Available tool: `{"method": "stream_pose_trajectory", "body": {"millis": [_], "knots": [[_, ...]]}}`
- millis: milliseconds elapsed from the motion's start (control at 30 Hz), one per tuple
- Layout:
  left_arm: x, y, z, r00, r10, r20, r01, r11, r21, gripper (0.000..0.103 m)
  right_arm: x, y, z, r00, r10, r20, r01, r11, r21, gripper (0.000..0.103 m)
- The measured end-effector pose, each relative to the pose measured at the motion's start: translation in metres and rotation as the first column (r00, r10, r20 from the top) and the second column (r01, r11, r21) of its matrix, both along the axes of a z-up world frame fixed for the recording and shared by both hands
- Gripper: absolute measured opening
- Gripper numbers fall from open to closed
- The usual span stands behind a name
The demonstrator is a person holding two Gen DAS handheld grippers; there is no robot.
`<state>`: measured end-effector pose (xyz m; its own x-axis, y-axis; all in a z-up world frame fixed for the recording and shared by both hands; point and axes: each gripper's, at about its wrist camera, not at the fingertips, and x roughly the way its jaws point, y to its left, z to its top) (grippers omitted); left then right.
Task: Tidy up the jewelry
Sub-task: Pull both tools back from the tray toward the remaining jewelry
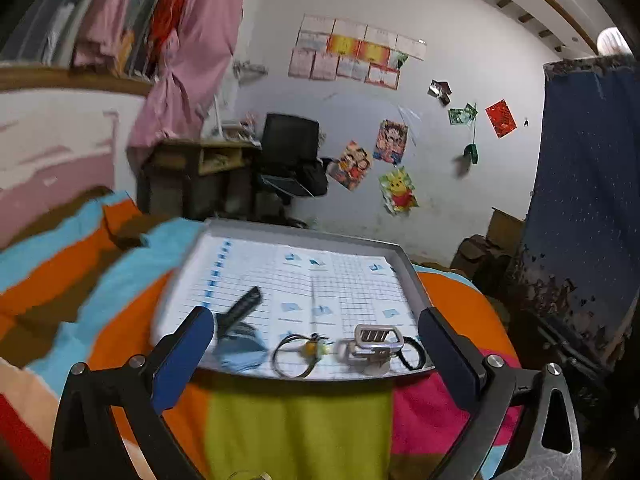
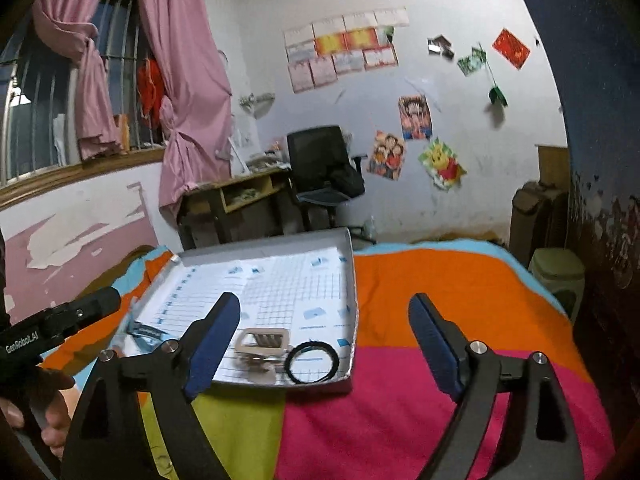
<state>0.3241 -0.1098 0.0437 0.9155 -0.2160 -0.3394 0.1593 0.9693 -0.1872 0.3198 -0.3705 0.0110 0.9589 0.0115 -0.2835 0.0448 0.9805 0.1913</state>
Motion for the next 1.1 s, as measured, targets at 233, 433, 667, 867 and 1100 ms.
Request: {"method": "stream_pose_trajectory", "body": {"millis": [233,433,667,867,1100], "knots": [[-0.065,0.023,0.005,0.996,0.077,0.054,-0.079,0.996,0.035,0.103,-0.066,0.013,0.021,0.998,0.003,0.061,-0.001,1.0,-0.029,0.094],[-0.125,0.046,0.005,0.991,0.106,0.086,-0.11,0.993,0.05,0.103,-0.12,0.025,0.03,0.996,0.008,0.086,-0.005,0.999,-0.043,0.096],[-0.181,0.073,0.004,0.99,0.119,0.08,-0.122,0.992,0.03,0.103,-0.179,0.037,0.029,0.996,0.006,0.086,-0.003,1.0,-0.027,0.101],[-0.217,0.089,-0.009,0.991,0.119,0.054,-0.121,0.992,0.04,0.103,-0.221,0.047,0.019,0.999,0.005,0.054,-0.004,1.0,-0.027,0.101],[-0.251,0.1,-0.024,0.994,0.105,0.013,-0.105,0.993,0.053,0.103,-0.262,0.066,0.011,0.999,0.019,0.034,-0.018,0.999,-0.05,0.101]]}}
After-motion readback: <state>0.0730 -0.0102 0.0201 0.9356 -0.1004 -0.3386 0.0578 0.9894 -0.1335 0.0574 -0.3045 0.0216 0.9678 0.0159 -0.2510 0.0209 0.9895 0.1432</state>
